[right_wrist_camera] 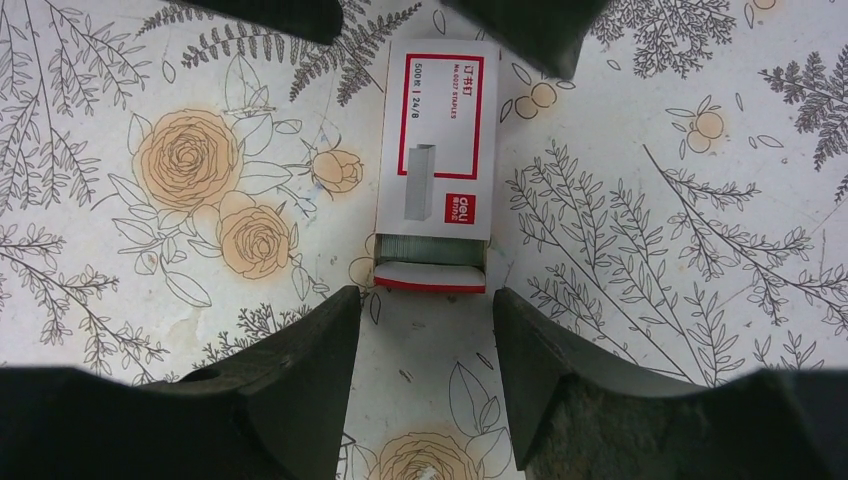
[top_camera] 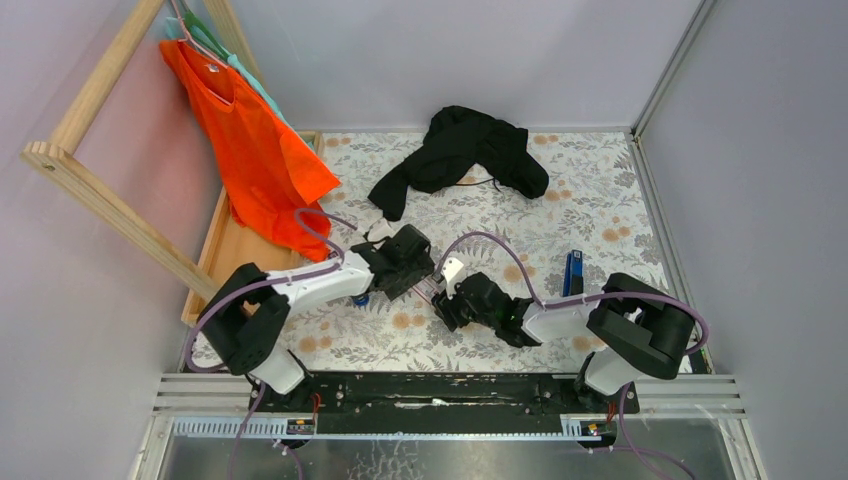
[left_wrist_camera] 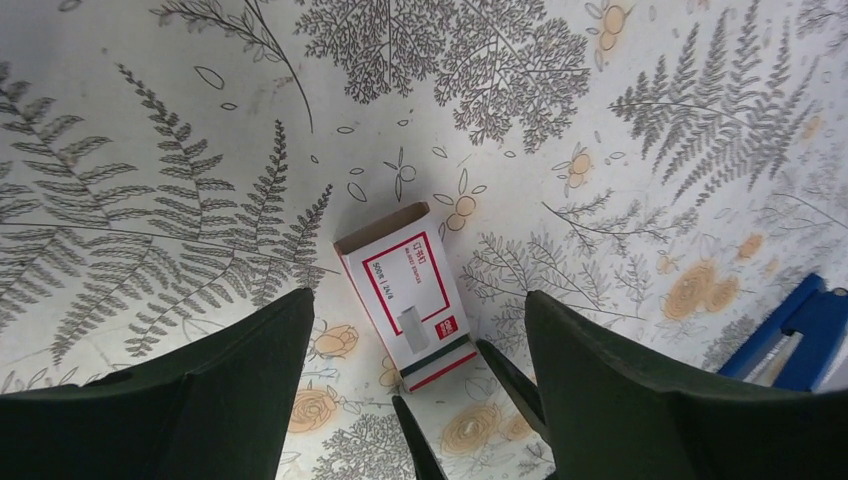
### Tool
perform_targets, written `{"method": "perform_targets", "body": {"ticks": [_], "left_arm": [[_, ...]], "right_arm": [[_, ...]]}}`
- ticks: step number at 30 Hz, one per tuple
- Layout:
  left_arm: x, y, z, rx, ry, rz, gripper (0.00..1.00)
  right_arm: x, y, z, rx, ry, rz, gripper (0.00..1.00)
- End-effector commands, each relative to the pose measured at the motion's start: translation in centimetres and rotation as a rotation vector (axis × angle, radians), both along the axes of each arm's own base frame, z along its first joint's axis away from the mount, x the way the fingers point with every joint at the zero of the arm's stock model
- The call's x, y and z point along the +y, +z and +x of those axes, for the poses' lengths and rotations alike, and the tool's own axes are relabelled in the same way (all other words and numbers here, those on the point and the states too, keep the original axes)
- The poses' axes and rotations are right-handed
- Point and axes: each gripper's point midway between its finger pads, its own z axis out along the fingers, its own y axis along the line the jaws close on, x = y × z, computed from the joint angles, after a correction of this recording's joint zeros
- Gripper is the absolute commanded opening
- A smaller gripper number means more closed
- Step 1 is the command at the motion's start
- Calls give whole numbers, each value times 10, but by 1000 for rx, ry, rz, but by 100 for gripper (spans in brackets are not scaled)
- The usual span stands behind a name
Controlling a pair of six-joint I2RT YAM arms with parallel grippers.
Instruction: Load the staples into the stapler
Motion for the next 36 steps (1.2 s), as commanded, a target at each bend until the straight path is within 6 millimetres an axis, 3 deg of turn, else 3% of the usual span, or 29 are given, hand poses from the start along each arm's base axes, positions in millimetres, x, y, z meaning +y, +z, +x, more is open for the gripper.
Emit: {"method": "perform_targets", "body": {"ticks": [1,11,19,28,36], "left_arm": [[-9,-10,1,23,16,34,83],[-11,-38,-3,87,36,91,75],[-10,-47,-6,115,42,101,70],[6,-51,-10,129,63,179,68],[19,-56,-12,150,69,275,58]], "right_arm": [[-1,-2,-4,-28,18,-18,59],[4,-6,-6,-53,45,-24,58],[7,-10,-4,-68,42,-35,58],[10,-13,-4,-85,27,-44,57],[4,-3,-5,-118,-5,3,57]]}}
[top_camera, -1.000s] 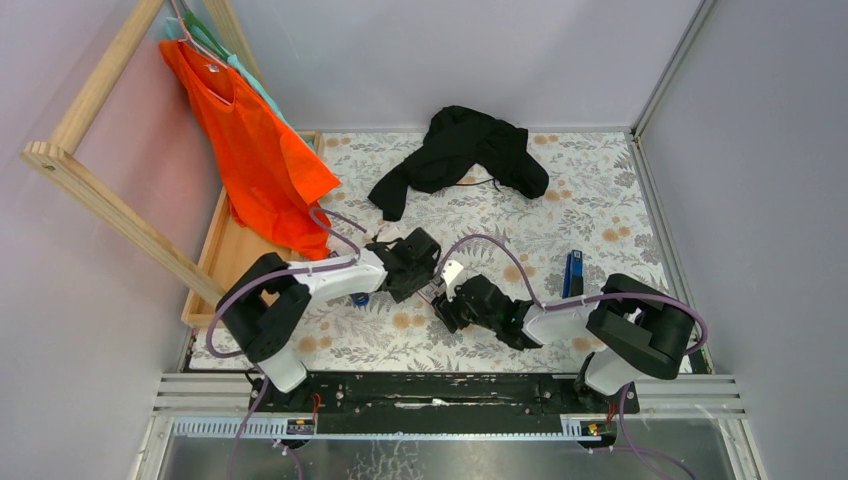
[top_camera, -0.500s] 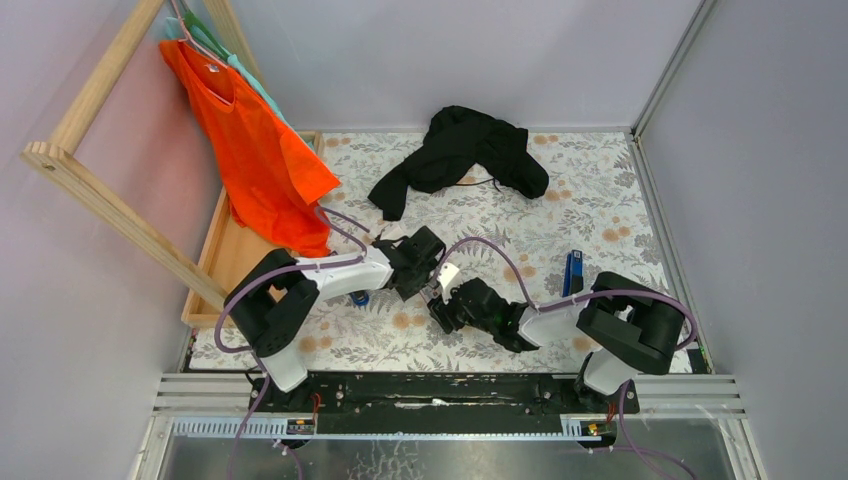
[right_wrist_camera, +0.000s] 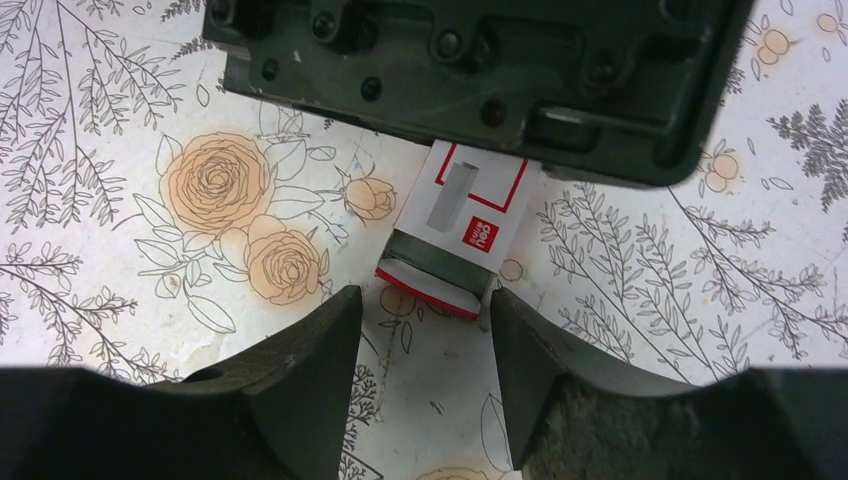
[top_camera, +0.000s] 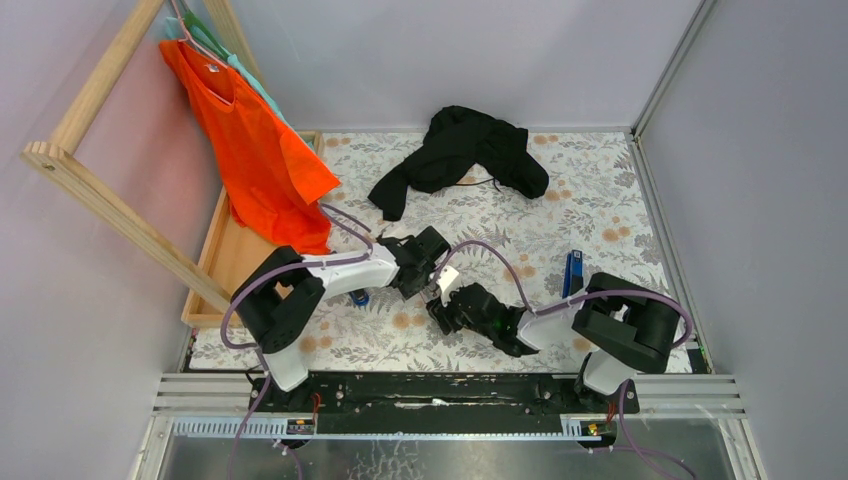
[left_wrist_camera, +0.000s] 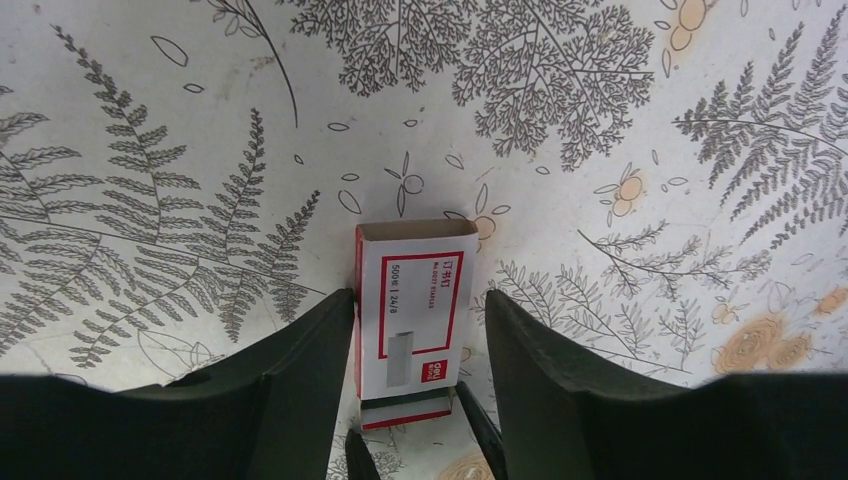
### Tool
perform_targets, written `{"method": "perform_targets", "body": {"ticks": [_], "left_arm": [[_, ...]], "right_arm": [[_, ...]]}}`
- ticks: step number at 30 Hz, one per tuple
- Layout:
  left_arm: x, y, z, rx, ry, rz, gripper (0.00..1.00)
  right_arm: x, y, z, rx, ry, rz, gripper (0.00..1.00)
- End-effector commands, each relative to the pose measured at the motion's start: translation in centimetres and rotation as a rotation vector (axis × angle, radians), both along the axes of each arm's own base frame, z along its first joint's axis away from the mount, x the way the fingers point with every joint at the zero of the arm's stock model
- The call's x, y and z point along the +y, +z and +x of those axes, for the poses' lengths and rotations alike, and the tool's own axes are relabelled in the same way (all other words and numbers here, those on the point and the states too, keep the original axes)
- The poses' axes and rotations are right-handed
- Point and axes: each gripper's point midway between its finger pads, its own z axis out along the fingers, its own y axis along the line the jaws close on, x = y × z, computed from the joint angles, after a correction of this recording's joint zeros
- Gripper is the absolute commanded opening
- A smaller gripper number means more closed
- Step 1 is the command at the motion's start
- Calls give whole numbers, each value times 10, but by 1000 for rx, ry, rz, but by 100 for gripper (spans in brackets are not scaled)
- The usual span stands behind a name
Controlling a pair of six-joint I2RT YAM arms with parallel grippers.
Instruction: Load the staples into the stapler
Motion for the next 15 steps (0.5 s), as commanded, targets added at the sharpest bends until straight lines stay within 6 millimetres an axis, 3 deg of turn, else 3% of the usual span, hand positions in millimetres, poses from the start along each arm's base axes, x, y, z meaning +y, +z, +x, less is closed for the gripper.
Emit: {"method": "perform_targets", "body": {"ticks": [1,15], "left_arm": [[33,-23,-14,60,15,179,57],[23,-34,-16,102,-9,181,50]], "right_arm": [[-13,-1,-3,-19,-29,-4,57],[-10,-5,-3,6,-62,51,59]]}}
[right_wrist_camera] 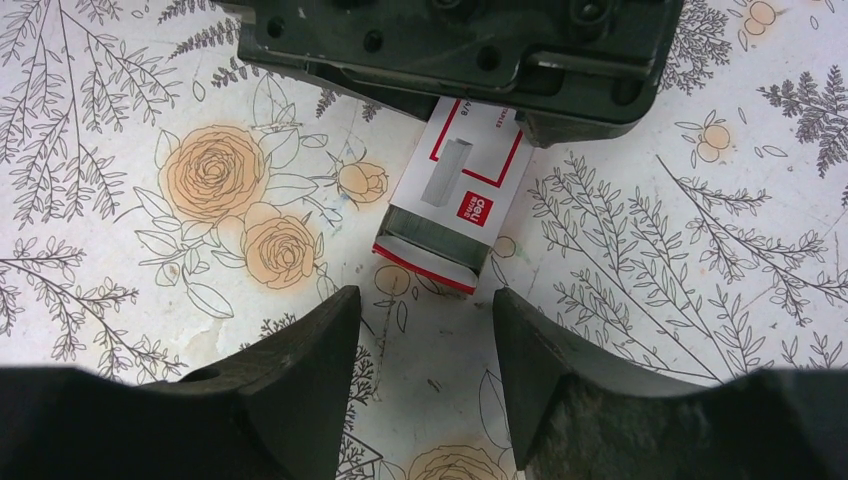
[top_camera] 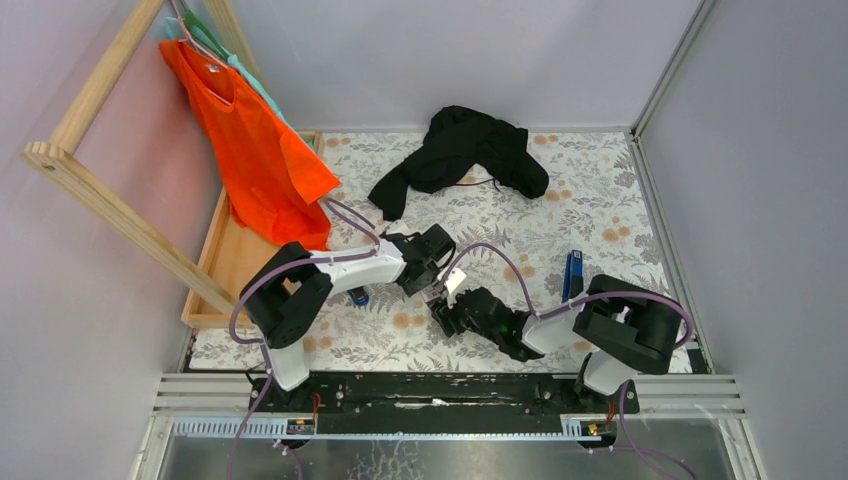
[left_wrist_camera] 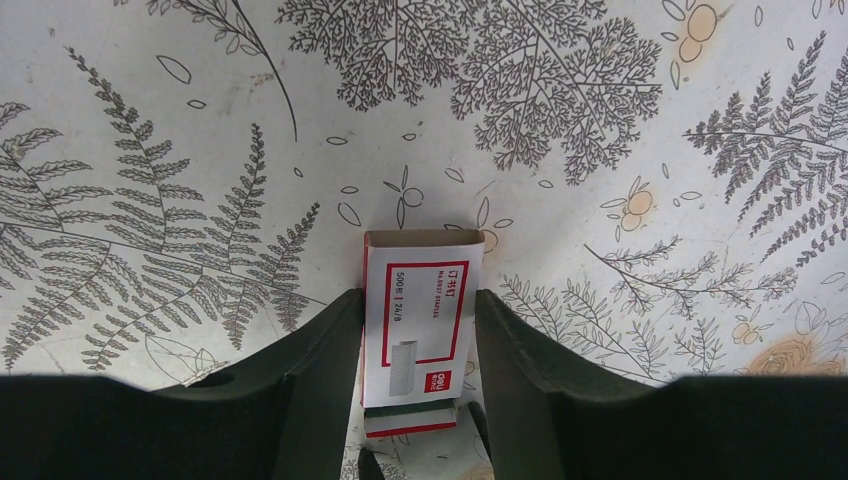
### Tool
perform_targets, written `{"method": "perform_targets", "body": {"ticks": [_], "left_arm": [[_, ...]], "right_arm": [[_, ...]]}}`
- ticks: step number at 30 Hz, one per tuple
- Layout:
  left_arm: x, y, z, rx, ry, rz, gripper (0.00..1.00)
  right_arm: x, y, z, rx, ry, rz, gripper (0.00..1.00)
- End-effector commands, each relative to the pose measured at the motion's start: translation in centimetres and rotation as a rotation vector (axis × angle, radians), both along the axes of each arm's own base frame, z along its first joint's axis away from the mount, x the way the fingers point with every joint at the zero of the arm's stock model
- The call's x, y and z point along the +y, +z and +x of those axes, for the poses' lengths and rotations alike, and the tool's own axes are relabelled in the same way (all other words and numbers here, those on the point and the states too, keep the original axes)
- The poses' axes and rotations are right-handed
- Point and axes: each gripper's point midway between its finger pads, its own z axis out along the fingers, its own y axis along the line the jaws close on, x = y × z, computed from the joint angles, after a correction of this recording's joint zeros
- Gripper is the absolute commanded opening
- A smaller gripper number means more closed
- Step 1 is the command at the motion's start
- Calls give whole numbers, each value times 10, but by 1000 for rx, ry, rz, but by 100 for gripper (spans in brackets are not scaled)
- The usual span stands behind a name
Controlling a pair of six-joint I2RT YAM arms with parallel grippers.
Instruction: Load the staples into the stapler
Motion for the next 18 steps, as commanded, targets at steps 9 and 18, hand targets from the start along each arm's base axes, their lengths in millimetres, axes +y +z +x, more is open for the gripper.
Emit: {"method": "perform_targets", "body": {"ticks": [9,18], "left_arm": [[22,-33,-21,95,17,109,50],[20,-32,-20,94,23,101,51]], "right_arm": [[9,-5,3,-14,-42,8,62],[8,-12,12,-56,-118,-26,61]]}}
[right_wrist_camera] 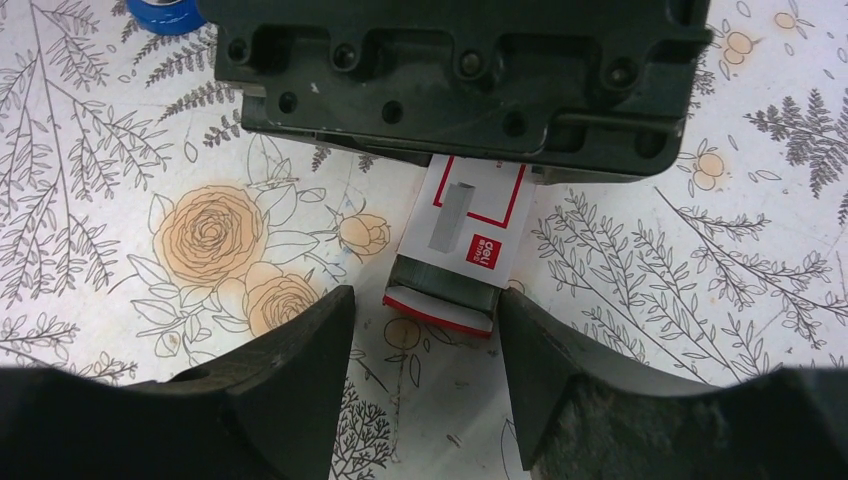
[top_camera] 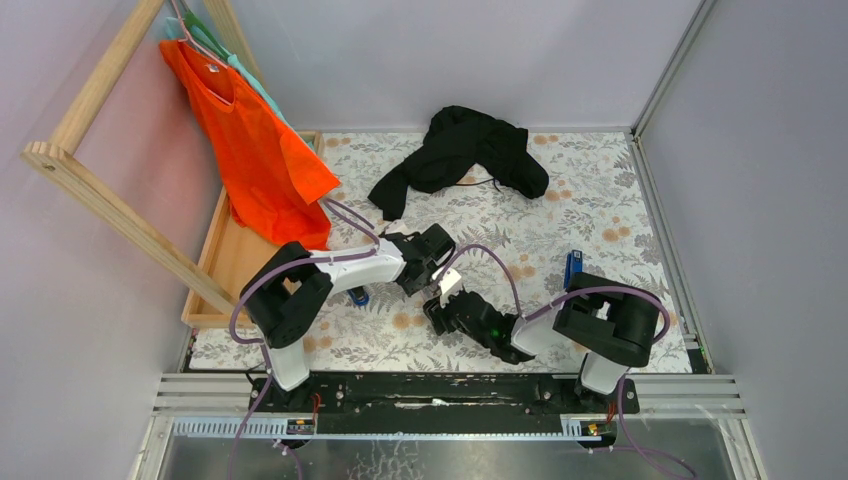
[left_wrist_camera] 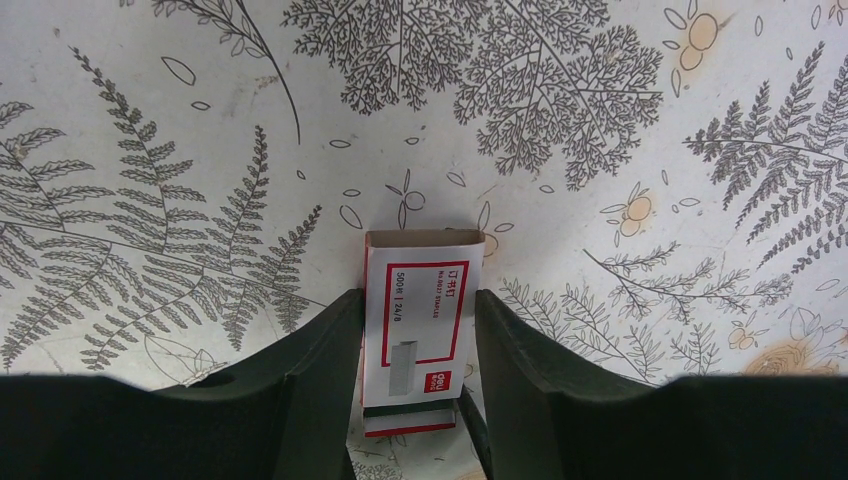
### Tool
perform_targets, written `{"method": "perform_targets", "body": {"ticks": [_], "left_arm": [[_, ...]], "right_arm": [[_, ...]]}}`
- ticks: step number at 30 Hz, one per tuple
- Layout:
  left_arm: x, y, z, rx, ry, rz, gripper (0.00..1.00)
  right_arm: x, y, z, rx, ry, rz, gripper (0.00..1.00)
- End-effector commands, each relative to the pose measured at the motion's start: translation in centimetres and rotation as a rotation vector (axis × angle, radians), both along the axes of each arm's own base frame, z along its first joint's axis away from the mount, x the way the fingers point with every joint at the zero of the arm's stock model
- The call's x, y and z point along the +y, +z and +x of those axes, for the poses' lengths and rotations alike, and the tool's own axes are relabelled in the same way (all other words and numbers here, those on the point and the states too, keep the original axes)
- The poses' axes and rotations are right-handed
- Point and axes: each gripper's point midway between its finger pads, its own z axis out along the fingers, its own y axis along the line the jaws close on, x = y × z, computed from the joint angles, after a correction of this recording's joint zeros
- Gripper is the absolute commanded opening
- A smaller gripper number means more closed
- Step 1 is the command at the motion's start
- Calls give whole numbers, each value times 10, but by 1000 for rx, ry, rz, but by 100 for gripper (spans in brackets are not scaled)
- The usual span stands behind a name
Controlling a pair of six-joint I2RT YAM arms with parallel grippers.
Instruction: Load the staples into the stapler
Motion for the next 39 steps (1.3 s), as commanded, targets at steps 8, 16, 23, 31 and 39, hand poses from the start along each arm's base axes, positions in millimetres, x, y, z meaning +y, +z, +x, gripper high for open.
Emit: {"method": "perform_targets", "body": {"ticks": [8,16,23,31,39], "left_arm": [[20,-30,-13,73,25,115,52],[21,-33,-4,77,55,115,52],[24,-26,11,53,109,110,52],[35,-19,30,31,163,104,52],[51,-14,51,8,188,124,52]], "right_arm": [[-14,-13,1,-9,-66,-75,46],[-18,-13,-1,-5,-75,-83,38],[-19,-15,-3,9,-84,-82,37],[-26,-16,-7,30,-107,-73,38],[-32,-12,-7,20,-113,-73,40]]}}
